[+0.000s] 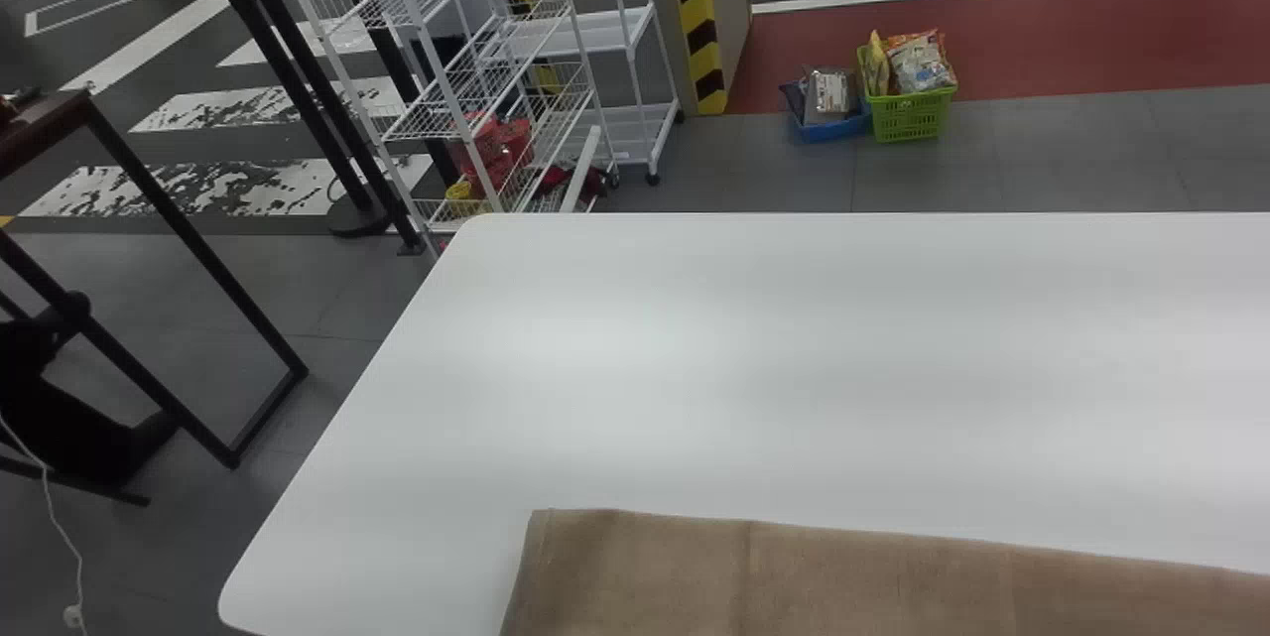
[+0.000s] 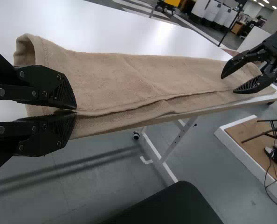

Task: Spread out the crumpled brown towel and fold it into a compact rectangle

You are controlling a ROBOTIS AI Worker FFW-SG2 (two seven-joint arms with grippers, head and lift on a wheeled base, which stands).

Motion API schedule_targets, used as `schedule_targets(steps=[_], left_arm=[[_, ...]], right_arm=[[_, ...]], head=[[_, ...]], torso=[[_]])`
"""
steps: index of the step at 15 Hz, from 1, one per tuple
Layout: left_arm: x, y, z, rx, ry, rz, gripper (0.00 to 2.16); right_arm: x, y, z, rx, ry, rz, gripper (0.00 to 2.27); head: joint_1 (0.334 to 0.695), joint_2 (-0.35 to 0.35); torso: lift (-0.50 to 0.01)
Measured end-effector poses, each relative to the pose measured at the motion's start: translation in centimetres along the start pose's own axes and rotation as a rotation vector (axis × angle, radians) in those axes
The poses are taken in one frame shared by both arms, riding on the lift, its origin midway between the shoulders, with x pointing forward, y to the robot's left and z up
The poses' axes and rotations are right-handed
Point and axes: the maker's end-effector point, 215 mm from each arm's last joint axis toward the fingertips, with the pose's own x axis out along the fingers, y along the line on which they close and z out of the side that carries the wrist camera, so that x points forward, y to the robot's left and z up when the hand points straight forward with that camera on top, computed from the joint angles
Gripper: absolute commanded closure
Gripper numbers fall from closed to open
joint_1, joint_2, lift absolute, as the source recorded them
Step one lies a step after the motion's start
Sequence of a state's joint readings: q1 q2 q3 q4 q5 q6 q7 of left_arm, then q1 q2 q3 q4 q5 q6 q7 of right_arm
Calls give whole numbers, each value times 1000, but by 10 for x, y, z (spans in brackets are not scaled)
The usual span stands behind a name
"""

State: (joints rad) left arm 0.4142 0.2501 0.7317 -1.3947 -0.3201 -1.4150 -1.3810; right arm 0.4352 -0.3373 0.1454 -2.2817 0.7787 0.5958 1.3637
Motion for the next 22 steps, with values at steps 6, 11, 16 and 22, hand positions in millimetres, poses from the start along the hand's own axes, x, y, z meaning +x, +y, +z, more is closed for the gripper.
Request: schedule_targets(steps=[6, 11, 16, 22], left_arm=[[0, 0, -1, -2, 0, 0, 994], [0, -1, -1, -2, 0, -1, 994], [0, 0, -2, -2, 1, 0, 994], [1, 2, -4, -2, 1, 1, 994]], right_arm=[[2, -6, 0, 8, 0, -6, 586], [-3, -8, -14, 63, 19, -16, 572], [-13, -3, -25, 83, 20, -22, 572], [-50, -7, -37, 133, -37, -65, 572]], head=[[695, 350], [695, 350], [695, 350], [695, 307]], torso=[[-127], [-127], [-127], [-127]])
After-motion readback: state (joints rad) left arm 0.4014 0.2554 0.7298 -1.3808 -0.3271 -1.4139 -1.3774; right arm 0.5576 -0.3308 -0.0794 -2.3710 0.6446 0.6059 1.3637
